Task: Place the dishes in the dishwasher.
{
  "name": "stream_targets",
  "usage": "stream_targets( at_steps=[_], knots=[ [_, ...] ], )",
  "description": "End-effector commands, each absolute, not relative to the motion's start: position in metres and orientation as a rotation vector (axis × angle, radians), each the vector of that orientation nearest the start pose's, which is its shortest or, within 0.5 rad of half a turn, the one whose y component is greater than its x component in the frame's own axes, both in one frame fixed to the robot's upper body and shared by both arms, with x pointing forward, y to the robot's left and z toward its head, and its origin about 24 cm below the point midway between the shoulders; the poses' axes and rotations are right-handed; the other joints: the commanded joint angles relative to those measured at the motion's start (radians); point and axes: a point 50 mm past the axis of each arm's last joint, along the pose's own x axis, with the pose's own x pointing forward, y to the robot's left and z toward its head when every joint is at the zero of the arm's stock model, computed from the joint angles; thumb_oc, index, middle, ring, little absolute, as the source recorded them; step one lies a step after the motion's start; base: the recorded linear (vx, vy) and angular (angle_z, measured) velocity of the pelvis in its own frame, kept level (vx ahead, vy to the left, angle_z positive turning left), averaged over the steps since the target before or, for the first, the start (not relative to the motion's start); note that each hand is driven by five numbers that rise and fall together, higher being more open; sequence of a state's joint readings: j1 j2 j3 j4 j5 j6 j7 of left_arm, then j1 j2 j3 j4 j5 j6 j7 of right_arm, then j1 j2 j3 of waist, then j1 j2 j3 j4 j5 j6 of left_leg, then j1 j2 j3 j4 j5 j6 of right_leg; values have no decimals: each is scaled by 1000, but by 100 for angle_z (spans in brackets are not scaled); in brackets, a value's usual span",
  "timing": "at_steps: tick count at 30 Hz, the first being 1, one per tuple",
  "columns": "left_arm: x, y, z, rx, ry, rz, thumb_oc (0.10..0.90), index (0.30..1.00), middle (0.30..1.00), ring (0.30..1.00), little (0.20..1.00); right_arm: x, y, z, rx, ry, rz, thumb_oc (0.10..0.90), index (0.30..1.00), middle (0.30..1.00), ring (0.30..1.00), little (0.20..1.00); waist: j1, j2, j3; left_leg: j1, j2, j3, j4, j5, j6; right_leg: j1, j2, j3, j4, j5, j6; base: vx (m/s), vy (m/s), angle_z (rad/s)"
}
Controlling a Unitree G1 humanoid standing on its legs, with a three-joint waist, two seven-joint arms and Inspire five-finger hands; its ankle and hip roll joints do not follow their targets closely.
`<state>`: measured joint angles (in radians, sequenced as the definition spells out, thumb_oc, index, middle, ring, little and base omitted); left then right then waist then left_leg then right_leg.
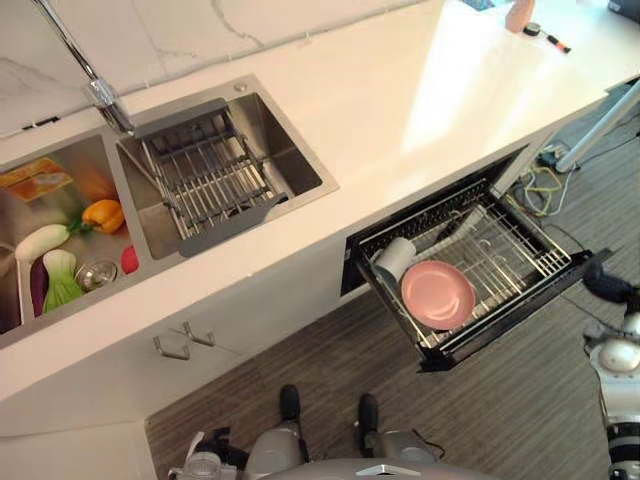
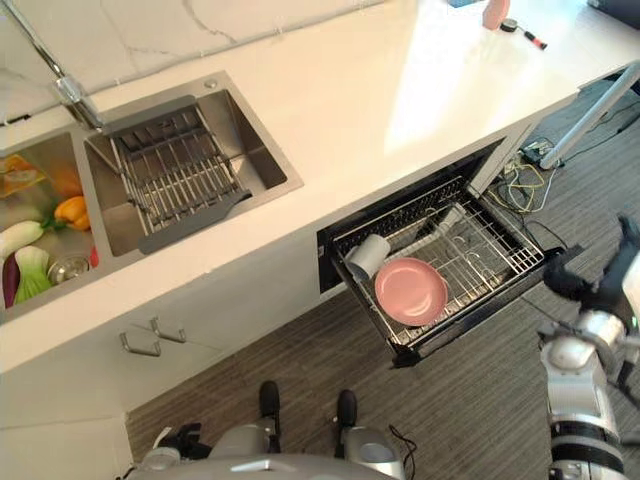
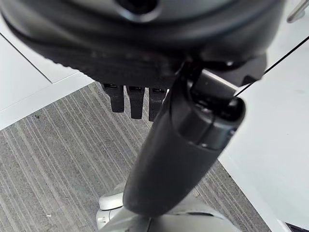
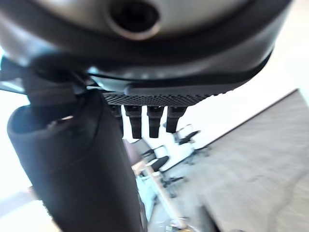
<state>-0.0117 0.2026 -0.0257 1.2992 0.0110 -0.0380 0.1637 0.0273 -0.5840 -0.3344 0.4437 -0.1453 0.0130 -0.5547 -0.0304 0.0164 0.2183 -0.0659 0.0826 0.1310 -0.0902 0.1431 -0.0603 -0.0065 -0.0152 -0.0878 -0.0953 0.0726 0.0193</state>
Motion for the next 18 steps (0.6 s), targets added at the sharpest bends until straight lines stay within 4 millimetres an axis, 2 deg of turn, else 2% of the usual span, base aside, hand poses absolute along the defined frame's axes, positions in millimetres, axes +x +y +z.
stream_targets(
  at_steps=[1,2,3,4,5,6,7,8,11,12,13,14,15,16,17,18],
  knots=[
    [86,233,-164,312,1242,200,800,900,900,900,900,200,-396,84,-751,80,-988,800,900,900,900,900,5,9,10,40,-7,-19,53,-116,-20,-64,-21,64,147,-135,59,-18,4,-9],
    [86,233,-164,312,1242,200,800,900,900,900,900,200,-396,84,-751,80,-988,800,900,900,900,900,6,9,10,39,-7,-19,53,-116,-20,-65,-21,64,148,-135,59,-92,33,-17],
    [87,230,-164,315,1236,179,800,900,900,900,900,191,-400,58,-741,214,-988,800,900,900,900,900,-1,31,28,28,-8,-15,52,-111,-21,-91,-23,67,161,-133,58,-75,28,-21],
    [87,230,-164,314,1236,179,800,900,900,900,900,192,-400,58,-742,213,-987,775,862,862,862,862,0,32,26,26,-8,-14,52,-110,-21,-94,-23,68,163,-133,58,-102,49,-21],
    [87,226,-165,310,1230,165,800,900,900,900,900,189,-399,42,-750,296,-966,627,641,641,641,641,-1,52,36,21,-10,-12,52,-106,-20,-104,-24,69,169,-132,58,-32,25,-16],
    [87,225,-165,309,1229,159,800,900,900,900,900,188,-398,33,-751,337,-957,400,300,300,300,300,-1,61,38,19,-11,-12,52,-104,-21,-107,-25,68,171,-132,58,-31,25,-15],
    [87,225,-165,308,1229,159,800,900,900,900,900,188,-398,33,-751,335,-956,400,300,300,300,300,-1,62,38,19,-10,-12,52,-104,-21,-107,-24,68,171,-132,58,-6,14,-10],
    [86,221,-166,304,1229,151,800,900,900,900,900,196,-392,29,-766,347,-914,400,300,300,300,300,0,81,40,17,-13,-12,49,-101,-23,-107,-29,67,168,-131,60,-3,9,-6],
    [85,219,-166,307,1228,144,800,900,900,900,900,199,-390,25,-769,361,-885,400,300,300,300,300,1,91,39,16,-14,-13,47,-99,-23,-107,-30,65,168,-131,60,3,7,-4],
    [83,215,-168,318,1230,117,800,900,900,900,900,204,-389,15,-786,419,-846,400,300,300,300,300,12,107,35,16,-17,-17,48,-95,-25,-101,-34,61,164,-132,60,0,0,0],
    [83,214,-168,319,1230,113,800,900,900,900,900,217,-381,22,-812,367,-798,400,300,300,300,300,13,114,35,16,-19,-20,48,-94,-26,-98,-36,59,163,-133,59,0,0,0],
    [83,214,-168,319,1230,113,800,900,900,900,900,217,-381,22,-812,367,-798,400,300,300,300,300,13,114,35,16,-19,-20,48,-94,-26,-98,-36,59,163,-133,59,0,-10,4],
    [84,212,-168,322,1219,111,800,900,900,900,900,227,-373,25,-834,339,-754,400,300,300,300,300,18,121,34,16,-22,-24,49,-93,-26,-94,-39,54,164,-134,59,2,-34,12],
    [85,207,-168,335,1210,89,800,900,900,900,900,248,-358,33,-880,288,-681,400,300,300,300,300,34,132,26,17,-26,-40,49,-90,-26,-80,-43,40,162,-141,56,3,-34,24],
    [85,207,-168,333,1210,90,800,900,900,900,900,249,-358,33,-881,286,-680,400,300,300,300,300,31,132,27,17,-26,-41,49,-90,-27,-79,-43,38,162,-141,56,2,-39,30],
    [86,206,-168,336,1206,86,800,900,900,900,900,261,-348,41,-893,237,-650,400,300,300,300,300,40,135,24,18,-27,-47,48,-88,-27,-74,-45,32,161,-143,55,-1,-28,30]
  ],
)
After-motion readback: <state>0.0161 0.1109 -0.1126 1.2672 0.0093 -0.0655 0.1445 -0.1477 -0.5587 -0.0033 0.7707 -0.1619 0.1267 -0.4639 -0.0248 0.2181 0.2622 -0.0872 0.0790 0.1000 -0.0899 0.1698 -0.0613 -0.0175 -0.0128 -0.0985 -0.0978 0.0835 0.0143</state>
